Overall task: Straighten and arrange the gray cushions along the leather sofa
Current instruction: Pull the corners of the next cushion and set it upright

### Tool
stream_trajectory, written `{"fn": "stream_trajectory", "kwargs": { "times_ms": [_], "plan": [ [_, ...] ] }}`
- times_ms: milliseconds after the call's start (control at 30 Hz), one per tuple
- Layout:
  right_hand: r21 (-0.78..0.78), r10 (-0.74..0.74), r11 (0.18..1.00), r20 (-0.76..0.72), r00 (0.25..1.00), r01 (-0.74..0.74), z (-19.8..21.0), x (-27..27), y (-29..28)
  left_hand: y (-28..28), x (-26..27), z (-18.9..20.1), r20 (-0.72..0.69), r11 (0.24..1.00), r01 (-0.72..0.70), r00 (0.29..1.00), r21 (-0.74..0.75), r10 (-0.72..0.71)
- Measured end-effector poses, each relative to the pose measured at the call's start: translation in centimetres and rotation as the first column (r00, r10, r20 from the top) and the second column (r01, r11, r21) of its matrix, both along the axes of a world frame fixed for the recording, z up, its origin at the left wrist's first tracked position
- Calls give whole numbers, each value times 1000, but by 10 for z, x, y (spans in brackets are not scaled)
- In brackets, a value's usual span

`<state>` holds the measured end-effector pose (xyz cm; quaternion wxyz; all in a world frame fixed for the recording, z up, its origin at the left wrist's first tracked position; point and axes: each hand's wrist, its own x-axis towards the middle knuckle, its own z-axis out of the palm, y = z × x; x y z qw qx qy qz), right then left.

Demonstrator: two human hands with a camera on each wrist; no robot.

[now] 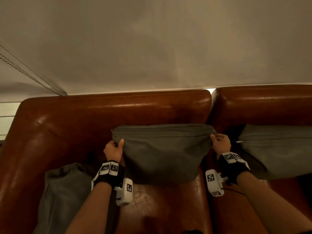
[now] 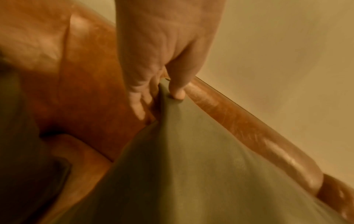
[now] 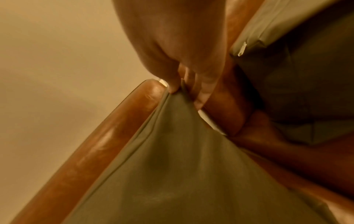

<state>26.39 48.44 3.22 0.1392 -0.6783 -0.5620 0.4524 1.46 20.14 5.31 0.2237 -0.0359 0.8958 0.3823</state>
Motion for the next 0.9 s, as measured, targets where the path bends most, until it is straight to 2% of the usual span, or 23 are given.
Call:
{"fn": "stream_trajectory", "kwargs": {
  "times_ms": [100, 233, 267, 367, 433, 500, 567, 633, 700, 800, 900],
  "plan": [
    [102, 42, 994, 14, 999, -44, 27, 11, -11, -13, 0, 3, -64, 999, -26, 998, -36, 23],
    [164, 98, 983, -71, 993, -85, 52, 37, -36, -47, 18, 8, -168, 999, -46, 985, 25, 49],
    [146, 102, 985, -78, 992, -90, 49, 43, -42, -54, 23, 2, -147, 999, -45, 988, 2, 45],
    [-8, 128, 992, -60, 990, -128, 24, 54, -53, -70, 27, -22, 82, 996, -25, 996, -91, 32],
    [-83, 151, 985, -32, 988, -153, 11, 52, -54, -71, 22, -23, 237, 997, -82, 968, -3, 81],
    [-103, 123, 986, -54, 991, -128, 6, 45, -47, -65, 15, -14, 306, 972, -178, 944, 151, 126],
    [-125, 26, 991, -147, 989, -45, 10, 33, -38, -54, 2, -3, 290, 958, -197, 948, 208, 132],
    [-149, -21, 989, -156, 987, -3, 21, 15, -26, -42, -12, 6, 257, 970, -191, 955, 153, 147],
    [-148, 61, 987, -53, 997, -69, 31, -3, -18, -29, -21, 15, 223, 988, -148, 966, 52, 134],
    [-47, 239, 971, 78, 968, -236, 30, -19, -18, -17, -25, 18, 139, 1000, -22, 990, 15, 20],
    [133, 259, 957, 14, 966, -259, 36, -16, -24, -23, -26, 16, -29, 1000, 0, 1000, 13, 1]
  ]
}}
